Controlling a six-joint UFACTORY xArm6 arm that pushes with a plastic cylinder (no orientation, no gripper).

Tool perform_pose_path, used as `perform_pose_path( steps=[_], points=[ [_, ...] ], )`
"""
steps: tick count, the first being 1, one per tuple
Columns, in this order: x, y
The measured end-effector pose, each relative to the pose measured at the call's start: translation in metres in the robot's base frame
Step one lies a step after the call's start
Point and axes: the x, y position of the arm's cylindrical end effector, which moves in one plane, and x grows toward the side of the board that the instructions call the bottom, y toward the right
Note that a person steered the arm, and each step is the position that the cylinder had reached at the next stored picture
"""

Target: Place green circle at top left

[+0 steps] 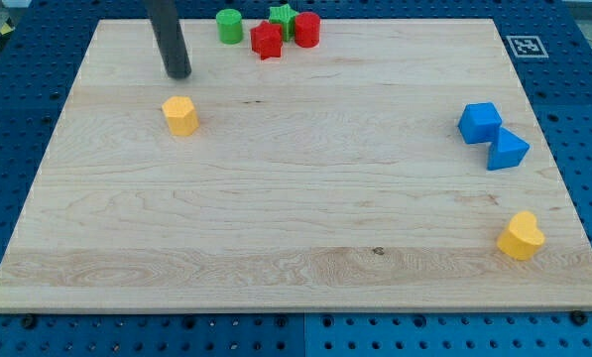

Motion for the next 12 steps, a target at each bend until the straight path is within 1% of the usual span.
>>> perform_pose_path(
  steps=[1,2,5,8,9,10,11,12],
  points=[
    [-0.087,0.008],
    [-0.087,0.008],
    [-0.088,0.033],
    [-0.086,0.149],
    [-0.086,0.211],
    [-0.084,0.285],
    [-0.076,0.278],
    [-0.076,0.237]
  ],
)
